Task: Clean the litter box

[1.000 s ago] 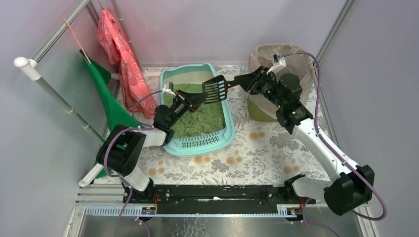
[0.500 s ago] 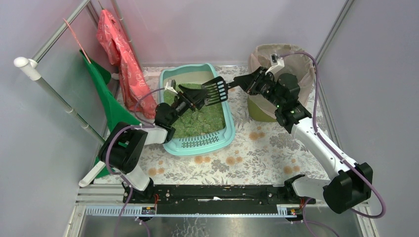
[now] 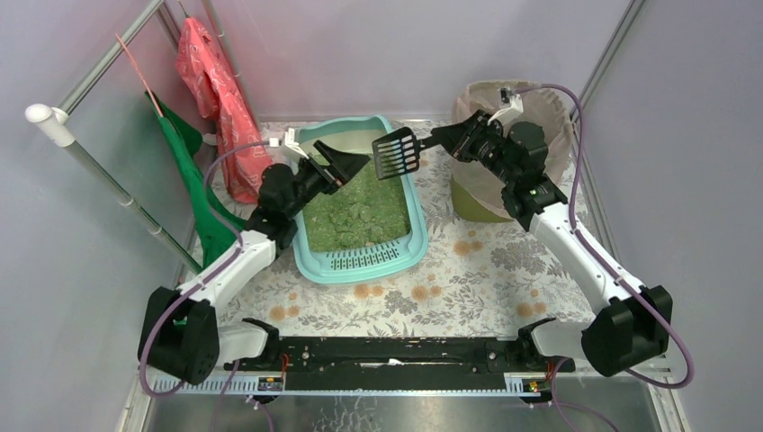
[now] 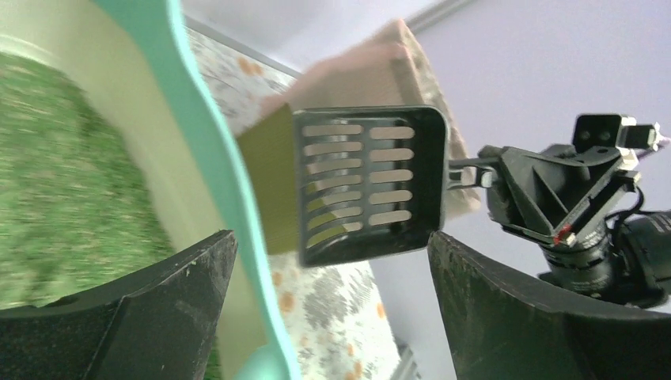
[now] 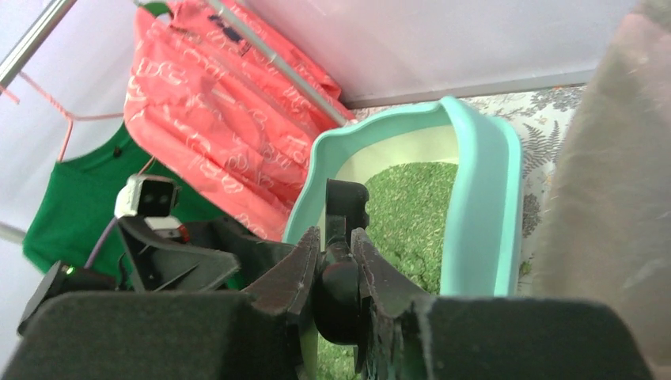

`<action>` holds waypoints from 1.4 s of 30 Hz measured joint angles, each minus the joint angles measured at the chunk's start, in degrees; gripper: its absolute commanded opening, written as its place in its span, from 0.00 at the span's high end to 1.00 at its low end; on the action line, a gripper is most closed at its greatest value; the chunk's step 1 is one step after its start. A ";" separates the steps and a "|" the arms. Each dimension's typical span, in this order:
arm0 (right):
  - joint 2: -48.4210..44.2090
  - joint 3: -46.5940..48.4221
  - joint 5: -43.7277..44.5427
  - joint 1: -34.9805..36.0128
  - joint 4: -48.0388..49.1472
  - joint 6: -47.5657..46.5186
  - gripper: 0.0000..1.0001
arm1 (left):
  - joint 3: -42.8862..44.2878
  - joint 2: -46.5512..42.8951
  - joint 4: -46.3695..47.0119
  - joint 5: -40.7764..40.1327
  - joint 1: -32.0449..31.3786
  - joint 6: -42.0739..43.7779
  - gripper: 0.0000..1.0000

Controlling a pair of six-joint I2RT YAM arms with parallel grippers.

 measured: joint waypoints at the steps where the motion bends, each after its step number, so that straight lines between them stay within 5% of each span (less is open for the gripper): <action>1: 0.68 0.28 -0.17 -0.72 0.31 0.50 1.00 | 0.39 -1.55 -3.10 -0.37 1.18 1.75 0.01; 10: 12.76 9.11 -2.80 -1.77 0.15 1.60 1.00 | 0.81 -5.81 -18.34 -3.80 5.95 9.68 0.01; 20: 25.86 25.83 -0.17 13.60 -13.20 -11.61 1.00 | 1.25 -9.40 -23.74 -4.22 7.37 11.63 0.05; 42: 43.74 39.08 17.20 15.72 -21.18 -26.67 1.00 | 2.38 -14.21 -28.87 -4.72 11.61 13.90 0.08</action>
